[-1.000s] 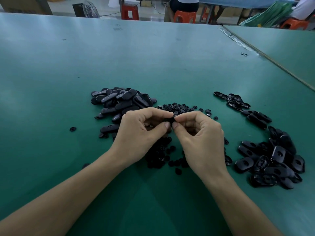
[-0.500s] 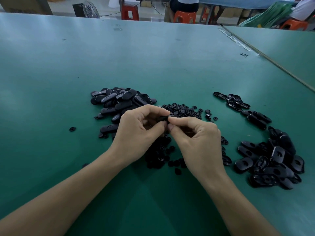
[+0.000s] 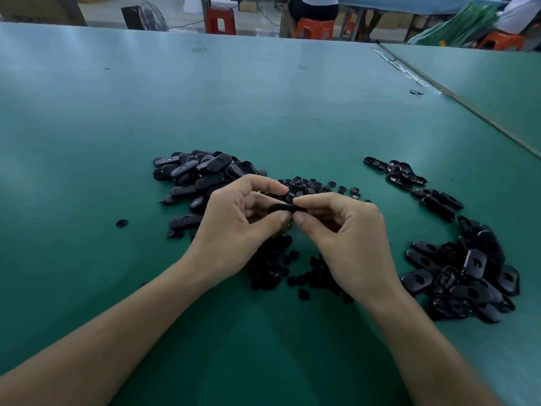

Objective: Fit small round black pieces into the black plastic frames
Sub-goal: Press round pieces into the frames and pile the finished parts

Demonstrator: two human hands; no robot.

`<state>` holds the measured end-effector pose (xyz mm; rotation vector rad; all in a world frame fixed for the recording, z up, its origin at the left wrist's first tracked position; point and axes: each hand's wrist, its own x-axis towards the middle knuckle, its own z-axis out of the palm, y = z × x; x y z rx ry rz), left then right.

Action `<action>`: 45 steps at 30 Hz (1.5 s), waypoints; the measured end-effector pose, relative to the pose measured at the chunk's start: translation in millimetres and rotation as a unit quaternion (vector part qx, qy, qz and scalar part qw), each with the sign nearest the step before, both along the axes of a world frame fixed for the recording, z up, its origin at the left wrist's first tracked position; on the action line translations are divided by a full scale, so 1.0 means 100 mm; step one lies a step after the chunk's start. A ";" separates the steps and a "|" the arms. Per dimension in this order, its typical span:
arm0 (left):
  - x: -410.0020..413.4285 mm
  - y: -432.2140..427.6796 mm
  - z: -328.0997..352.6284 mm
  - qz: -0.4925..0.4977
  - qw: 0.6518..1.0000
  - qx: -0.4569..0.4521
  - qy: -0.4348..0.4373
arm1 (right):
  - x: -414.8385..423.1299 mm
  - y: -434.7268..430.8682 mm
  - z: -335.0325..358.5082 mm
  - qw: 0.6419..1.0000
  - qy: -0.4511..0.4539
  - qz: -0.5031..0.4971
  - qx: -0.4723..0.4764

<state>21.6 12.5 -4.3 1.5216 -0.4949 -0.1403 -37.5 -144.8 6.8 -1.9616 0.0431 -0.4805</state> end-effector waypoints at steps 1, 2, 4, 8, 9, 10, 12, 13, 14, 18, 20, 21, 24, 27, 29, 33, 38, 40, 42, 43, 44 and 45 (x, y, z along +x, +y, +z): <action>0.00 0.00 0.00 -0.001 1.000 0.003 0.000 | 0.00 -0.02 0.00 1.000 0.001 0.005 0.002; 0.01 0.00 -0.01 -0.001 1.000 0.008 -0.002 | 0.01 -0.03 0.01 1.000 0.003 0.009 0.003; 0.01 0.00 -0.01 0.003 1.000 0.013 -0.007 | 0.01 -0.06 0.00 1.000 0.008 0.014 0.009; 0.00 -0.01 0.01 0.007 1.000 -0.009 0.015 | 0.00 -0.06 -0.01 1.000 0.017 0.009 0.002; 0.00 -0.01 0.01 0.005 1.000 -0.009 0.017 | 0.00 -0.06 0.00 1.000 0.019 0.008 0.000; 0.00 -0.02 0.01 0.002 1.000 -0.006 0.017 | 0.00 -0.07 0.00 1.000 0.023 0.008 -0.003; 0.01 -0.02 0.01 0.001 1.000 0.003 0.017 | 0.00 -0.08 0.02 0.999 0.030 0.007 -0.010; 0.01 -0.02 0.01 0.001 1.000 0.005 0.019 | 0.00 -0.09 0.03 0.999 0.033 0.006 -0.014; 0.01 -0.02 0.01 0.002 1.000 0.006 0.021 | 0.01 -0.09 0.04 0.999 0.036 0.004 -0.017; 0.01 -0.02 0.04 0.004 1.000 -0.002 0.023 | 0.03 -0.07 0.07 0.999 0.044 -0.007 -0.023; 0.02 -0.01 0.04 0.004 1.000 -0.007 0.027 | 0.03 -0.08 0.07 0.999 0.049 -0.010 -0.019; 0.02 -0.01 0.03 0.006 1.000 -0.008 0.026 | 0.03 -0.08 0.07 0.999 0.049 -0.009 -0.018; 0.03 0.00 0.02 0.018 1.000 0.000 0.008 | 0.00 -0.05 0.08 0.999 0.040 0.002 -0.018; 0.03 0.01 0.01 0.023 1.000 -0.003 -0.008 | -0.01 -0.04 0.09 0.999 0.033 0.007 -0.017; 0.03 0.01 0.00 0.024 1.000 -0.006 -0.009 | -0.01 -0.04 0.09 0.999 0.035 0.004 -0.019; 0.07 0.00 -0.02 0.059 0.997 -0.044 0.015 | 0.03 -0.08 0.11 0.996 0.051 -0.039 -0.058; 0.15 0.00 -0.03 0.121 0.982 -0.130 0.068 | 0.14 -0.40 0.18 0.944 0.138 -0.166 -0.248; 0.17 -0.01 -0.03 0.144 0.975 -0.144 0.082 | 0.20 -0.55 0.21 0.907 0.209 -0.193 -0.309; 0.18 -0.02 -0.03 0.159 0.969 -0.157 0.102 | 0.25 -0.66 0.22 0.873 0.271 -0.210 -0.346; 0.18 -0.02 -0.03 0.165 0.968 -0.158 0.108 | 0.28 -0.71 0.23 0.860 0.295 -0.214 -0.357; 0.18 -0.02 -0.03 0.173 0.967 -0.150 0.111 | 0.30 -0.74 0.23 0.847 0.317 -0.217 -0.366; 0.19 -0.01 -0.03 0.181 0.967 -0.138 0.112 | 0.33 -0.77 0.23 0.836 0.340 -0.217 -0.374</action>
